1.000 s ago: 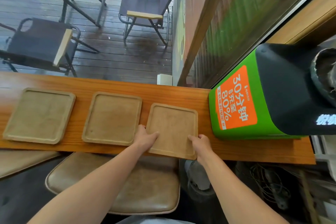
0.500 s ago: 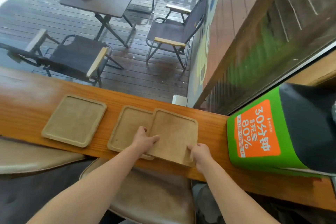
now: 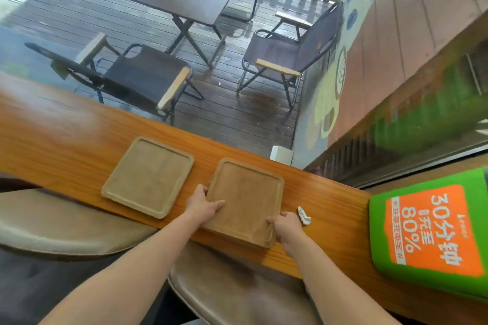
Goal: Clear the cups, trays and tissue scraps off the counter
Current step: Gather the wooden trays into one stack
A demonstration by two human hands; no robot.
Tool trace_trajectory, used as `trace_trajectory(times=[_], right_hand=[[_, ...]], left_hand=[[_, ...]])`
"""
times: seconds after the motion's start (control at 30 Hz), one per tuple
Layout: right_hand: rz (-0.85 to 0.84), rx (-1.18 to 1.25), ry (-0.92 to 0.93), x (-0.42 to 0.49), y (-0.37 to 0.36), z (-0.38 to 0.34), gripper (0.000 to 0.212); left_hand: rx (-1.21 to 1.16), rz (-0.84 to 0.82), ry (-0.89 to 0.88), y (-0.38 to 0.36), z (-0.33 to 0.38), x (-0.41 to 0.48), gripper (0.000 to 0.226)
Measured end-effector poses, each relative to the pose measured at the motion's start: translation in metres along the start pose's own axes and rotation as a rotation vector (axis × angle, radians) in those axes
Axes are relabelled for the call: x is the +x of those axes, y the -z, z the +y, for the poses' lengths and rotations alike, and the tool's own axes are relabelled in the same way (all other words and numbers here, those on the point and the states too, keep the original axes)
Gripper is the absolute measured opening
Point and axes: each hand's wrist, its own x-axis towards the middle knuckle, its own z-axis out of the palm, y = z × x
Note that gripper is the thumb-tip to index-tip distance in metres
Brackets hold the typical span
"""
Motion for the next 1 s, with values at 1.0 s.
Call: trace_trajectory(times=[1.0], right_hand=[[0.164,-0.269,-0.088,-0.001,-0.048,-0.005,0.064]], left_hand=[[0.368,0.194,-0.049,-0.017,-0.005,-0.002,0.043]])
